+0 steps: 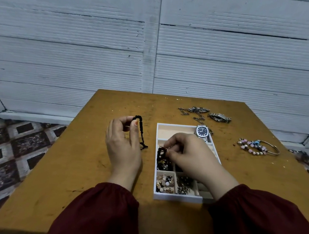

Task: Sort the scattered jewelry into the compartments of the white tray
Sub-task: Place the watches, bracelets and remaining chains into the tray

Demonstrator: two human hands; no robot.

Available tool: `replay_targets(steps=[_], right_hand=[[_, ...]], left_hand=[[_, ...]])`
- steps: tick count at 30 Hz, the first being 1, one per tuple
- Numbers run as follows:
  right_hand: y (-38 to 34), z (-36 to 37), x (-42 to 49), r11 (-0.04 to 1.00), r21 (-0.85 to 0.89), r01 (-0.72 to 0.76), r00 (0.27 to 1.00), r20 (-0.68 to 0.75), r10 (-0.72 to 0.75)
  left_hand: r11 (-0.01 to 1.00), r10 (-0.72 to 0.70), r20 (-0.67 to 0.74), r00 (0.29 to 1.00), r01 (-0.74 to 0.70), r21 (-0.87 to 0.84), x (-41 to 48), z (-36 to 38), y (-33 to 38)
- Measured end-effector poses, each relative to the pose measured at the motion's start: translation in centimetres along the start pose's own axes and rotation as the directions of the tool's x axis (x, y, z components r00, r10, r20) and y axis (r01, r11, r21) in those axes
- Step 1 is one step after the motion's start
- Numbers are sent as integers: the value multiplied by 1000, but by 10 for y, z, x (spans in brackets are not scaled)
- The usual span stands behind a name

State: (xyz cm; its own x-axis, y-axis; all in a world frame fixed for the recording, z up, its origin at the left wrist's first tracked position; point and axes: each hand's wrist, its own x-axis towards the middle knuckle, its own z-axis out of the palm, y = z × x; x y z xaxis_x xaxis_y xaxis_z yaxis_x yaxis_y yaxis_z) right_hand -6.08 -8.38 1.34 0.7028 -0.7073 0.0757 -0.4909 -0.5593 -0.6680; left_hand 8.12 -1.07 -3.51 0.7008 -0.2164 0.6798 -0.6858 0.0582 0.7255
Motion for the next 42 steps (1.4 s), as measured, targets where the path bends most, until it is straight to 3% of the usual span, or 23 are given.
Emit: replay_targets(steps=[4, 12, 33, 42], right_hand=[[3, -4, 9, 996, -75, 46, 999, -16, -47], [-8, -1, 17, 985, -139, 103, 989, 124, -86], [-6, -10, -7, 941, -332, 71, 994, 99, -40], [2, -7, -6, 972, -234, 21, 995, 97, 2]], left_hand=[[1000, -4, 4, 1000, 4, -2, 0, 1, 1], [1000, 3, 3, 1000, -3, -7, 1, 2, -1], [1000, 17, 23, 1000, -17, 4, 0, 2, -1], [1000, 15, 25, 1000, -15, 2, -1, 1, -1]])
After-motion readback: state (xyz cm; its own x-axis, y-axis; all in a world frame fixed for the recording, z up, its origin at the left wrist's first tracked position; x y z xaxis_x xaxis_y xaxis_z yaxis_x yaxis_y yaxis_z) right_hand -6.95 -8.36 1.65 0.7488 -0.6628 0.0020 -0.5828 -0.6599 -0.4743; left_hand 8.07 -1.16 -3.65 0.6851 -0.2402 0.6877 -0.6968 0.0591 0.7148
